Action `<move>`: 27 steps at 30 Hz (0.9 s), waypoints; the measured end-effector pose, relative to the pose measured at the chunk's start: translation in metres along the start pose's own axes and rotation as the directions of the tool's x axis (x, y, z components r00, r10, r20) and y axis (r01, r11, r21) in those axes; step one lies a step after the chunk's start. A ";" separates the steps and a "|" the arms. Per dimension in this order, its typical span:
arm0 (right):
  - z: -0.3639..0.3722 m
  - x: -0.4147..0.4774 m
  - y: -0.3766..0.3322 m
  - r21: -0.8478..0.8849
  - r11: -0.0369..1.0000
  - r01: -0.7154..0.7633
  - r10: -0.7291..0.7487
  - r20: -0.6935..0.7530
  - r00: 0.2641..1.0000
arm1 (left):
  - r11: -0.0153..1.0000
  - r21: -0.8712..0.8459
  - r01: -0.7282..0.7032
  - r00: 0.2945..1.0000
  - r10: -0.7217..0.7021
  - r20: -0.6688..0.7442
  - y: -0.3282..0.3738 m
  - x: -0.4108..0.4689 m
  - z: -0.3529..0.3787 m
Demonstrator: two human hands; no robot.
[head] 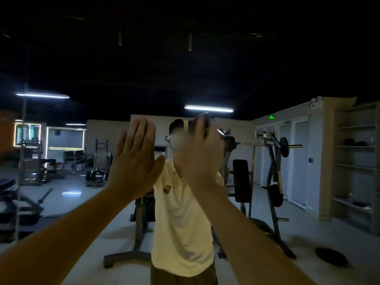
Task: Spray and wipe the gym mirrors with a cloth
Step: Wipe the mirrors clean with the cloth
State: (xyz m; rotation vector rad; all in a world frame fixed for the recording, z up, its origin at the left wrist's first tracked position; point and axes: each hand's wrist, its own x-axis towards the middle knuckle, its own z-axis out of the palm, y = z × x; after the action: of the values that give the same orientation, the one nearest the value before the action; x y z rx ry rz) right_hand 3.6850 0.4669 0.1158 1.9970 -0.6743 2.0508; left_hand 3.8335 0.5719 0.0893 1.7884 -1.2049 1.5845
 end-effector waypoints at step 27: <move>-0.016 -0.013 0.077 -0.141 0.664 0.734 -0.709 0.194 0.678 | 0.999 0.039 -0.034 0.991 0.039 -0.126 -0.004 -0.002 0.004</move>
State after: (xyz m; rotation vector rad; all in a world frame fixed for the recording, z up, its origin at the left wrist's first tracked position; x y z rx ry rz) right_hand 3.6376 0.4092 0.0891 1.8456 -0.0454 1.3186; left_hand 3.8390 0.5712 0.0876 1.6689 -1.1618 1.7243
